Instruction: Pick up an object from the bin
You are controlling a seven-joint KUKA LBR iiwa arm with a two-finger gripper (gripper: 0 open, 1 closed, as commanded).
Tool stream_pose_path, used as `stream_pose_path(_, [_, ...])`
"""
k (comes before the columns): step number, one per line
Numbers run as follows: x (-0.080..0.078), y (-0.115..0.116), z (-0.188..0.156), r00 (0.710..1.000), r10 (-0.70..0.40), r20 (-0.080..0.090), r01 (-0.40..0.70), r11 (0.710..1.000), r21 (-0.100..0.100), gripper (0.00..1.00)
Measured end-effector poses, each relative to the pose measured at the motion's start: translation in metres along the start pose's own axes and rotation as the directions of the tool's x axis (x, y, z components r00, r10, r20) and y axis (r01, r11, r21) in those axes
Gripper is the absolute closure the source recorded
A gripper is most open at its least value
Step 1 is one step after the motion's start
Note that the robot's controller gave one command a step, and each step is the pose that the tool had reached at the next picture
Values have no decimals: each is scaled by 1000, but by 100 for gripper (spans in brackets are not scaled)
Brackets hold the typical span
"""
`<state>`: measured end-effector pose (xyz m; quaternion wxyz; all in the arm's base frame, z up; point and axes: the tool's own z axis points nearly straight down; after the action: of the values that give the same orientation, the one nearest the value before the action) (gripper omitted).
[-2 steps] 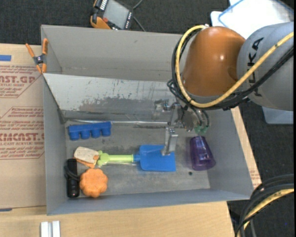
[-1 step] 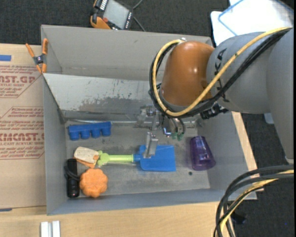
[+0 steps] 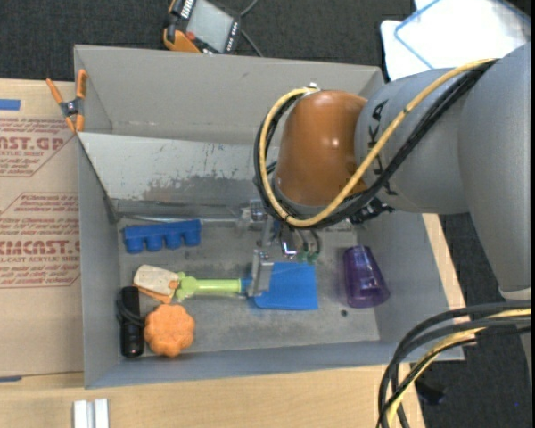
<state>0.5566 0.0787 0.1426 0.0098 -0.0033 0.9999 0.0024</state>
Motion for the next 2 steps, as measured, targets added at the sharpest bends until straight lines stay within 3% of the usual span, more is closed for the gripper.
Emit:
stream_pose_path(1, [4, -7, -85, 1000, 5, -1, -5, 1000, 0, 0])
stream_pose_path(2, [-3, -18, -31, 1000, 12, 0, -12, 1000, 0, 0])
